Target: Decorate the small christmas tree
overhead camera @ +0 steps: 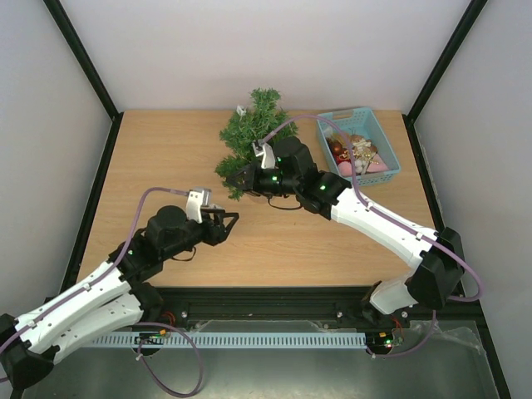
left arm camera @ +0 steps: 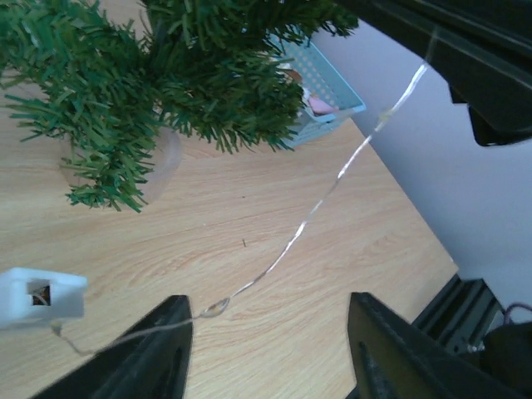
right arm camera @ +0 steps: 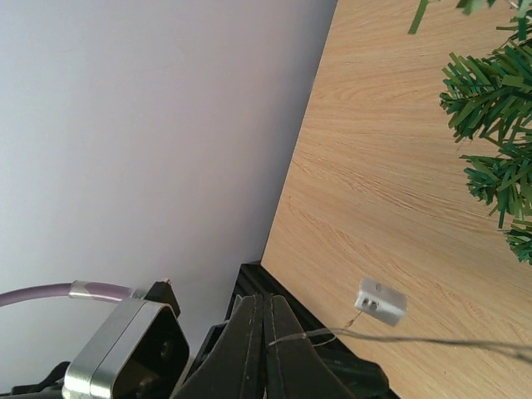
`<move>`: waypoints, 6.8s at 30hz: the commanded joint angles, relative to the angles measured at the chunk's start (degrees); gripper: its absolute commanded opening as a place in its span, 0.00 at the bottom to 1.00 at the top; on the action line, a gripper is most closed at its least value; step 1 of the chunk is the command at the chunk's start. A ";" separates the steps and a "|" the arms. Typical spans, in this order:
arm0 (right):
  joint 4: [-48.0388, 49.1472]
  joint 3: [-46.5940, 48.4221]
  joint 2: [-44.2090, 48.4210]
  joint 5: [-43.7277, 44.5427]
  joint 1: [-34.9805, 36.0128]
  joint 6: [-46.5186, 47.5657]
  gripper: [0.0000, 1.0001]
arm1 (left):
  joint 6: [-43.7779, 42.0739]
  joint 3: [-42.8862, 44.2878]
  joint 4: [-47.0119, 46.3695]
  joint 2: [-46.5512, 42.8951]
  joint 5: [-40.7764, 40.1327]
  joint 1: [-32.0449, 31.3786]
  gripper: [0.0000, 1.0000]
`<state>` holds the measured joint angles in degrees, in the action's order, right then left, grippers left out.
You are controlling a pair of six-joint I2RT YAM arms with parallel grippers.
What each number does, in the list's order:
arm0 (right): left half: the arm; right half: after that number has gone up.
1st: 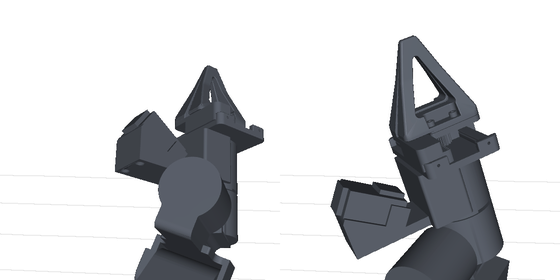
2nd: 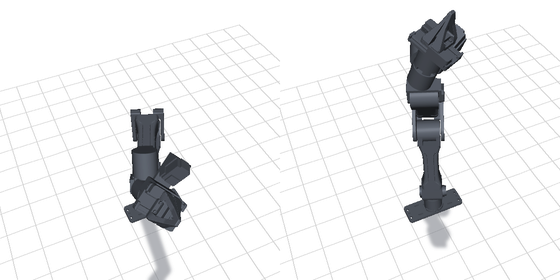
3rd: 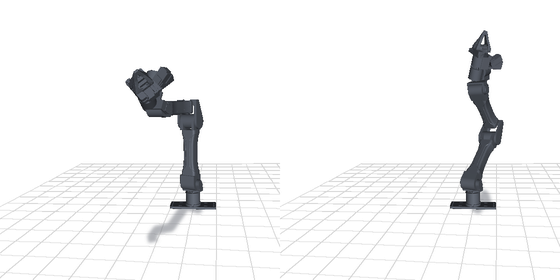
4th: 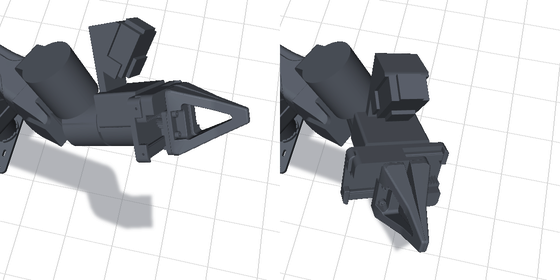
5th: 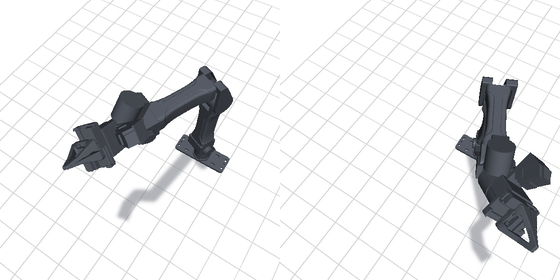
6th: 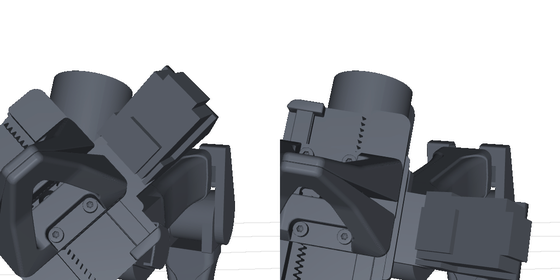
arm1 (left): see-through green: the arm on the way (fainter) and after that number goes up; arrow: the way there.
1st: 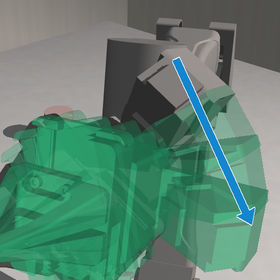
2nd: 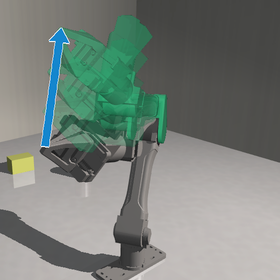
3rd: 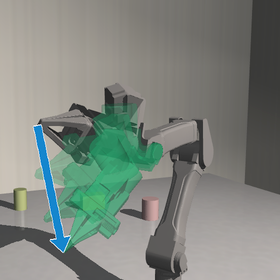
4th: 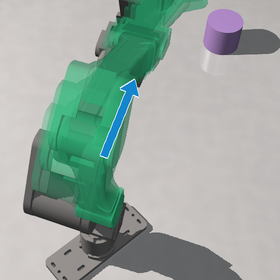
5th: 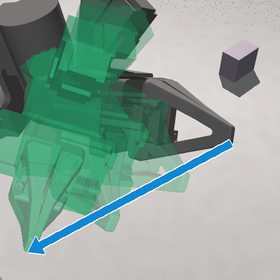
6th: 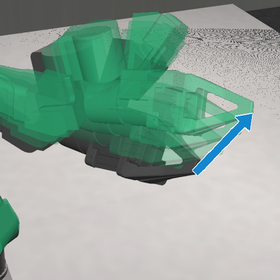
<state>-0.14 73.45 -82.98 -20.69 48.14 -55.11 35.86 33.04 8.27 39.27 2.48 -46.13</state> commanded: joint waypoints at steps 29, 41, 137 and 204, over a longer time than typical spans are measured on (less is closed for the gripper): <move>-0.55 -1.12 2.69 0.74 0.46 3.07 0.01 | -5.98 5.30 2.75 0.92 -8.63 -0.43 0.54; -2.03 -0.59 2.65 0.14 0.46 4.15 0.01 | -9.11 5.70 2.25 2.41 -10.57 -0.53 0.56; -22.65 -22.04 39.28 12.27 -0.57 5.53 0.69 | -10.95 24.66 -22.08 40.07 -3.47 22.23 0.02; -18.18 -27.05 37.94 10.09 -0.54 4.93 0.71 | -21.74 43.60 -3.88 43.87 11.17 32.45 0.82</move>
<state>-19.18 47.05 -45.10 -10.09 47.70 -49.60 13.89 74.50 1.89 84.82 16.19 -14.70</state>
